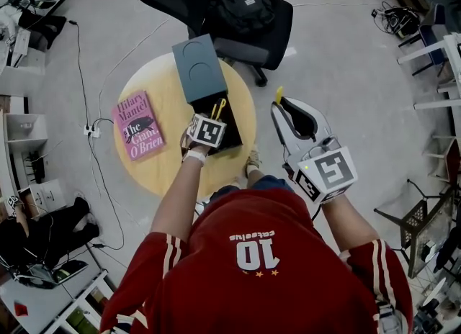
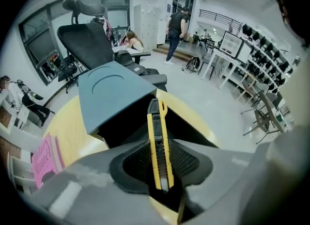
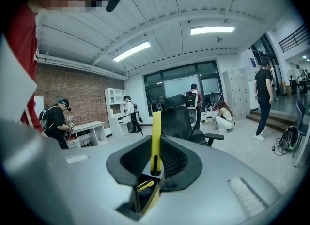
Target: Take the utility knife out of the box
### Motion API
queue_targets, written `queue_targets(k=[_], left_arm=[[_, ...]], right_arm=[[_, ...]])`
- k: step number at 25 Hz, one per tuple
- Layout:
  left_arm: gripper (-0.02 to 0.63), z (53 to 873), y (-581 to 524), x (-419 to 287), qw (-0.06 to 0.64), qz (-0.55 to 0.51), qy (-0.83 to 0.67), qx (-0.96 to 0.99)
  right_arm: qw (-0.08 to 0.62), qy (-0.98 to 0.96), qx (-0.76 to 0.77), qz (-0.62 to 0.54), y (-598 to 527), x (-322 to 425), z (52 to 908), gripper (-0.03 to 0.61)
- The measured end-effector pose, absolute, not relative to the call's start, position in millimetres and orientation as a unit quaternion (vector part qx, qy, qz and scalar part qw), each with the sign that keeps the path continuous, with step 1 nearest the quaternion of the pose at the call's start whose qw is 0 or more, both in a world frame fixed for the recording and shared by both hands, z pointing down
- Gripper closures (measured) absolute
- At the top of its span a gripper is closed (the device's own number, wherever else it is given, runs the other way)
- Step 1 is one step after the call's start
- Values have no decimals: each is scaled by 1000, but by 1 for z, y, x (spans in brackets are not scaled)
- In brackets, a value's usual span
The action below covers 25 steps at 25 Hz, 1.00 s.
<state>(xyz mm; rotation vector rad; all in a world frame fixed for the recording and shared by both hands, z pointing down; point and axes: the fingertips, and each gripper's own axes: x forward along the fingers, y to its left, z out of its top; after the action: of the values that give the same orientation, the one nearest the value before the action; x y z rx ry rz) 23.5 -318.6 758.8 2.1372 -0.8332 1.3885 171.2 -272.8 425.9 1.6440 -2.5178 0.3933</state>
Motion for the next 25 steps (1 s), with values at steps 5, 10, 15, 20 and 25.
queue_targets(k=[5, 10, 15, 20, 25], left_arm=[[483, 746, -310, 25, 231, 465, -311, 796], [483, 720, -306, 21, 212, 431, -324, 815], [483, 685, -292, 20, 192, 387, -330, 839], [483, 638, -275, 20, 157, 343, -330, 866], [483, 587, -253, 13, 133, 305, -329, 884]], right_arm=[[57, -832, 539, 117, -256, 161, 417, 528], [56, -836, 536, 103, -241, 148, 405, 528], [53, -837, 537, 89, -226, 141, 391, 528], [49, -838, 538, 78, -210, 132, 380, 528], [42, -842, 533, 71, -195, 118, 371, 528]])
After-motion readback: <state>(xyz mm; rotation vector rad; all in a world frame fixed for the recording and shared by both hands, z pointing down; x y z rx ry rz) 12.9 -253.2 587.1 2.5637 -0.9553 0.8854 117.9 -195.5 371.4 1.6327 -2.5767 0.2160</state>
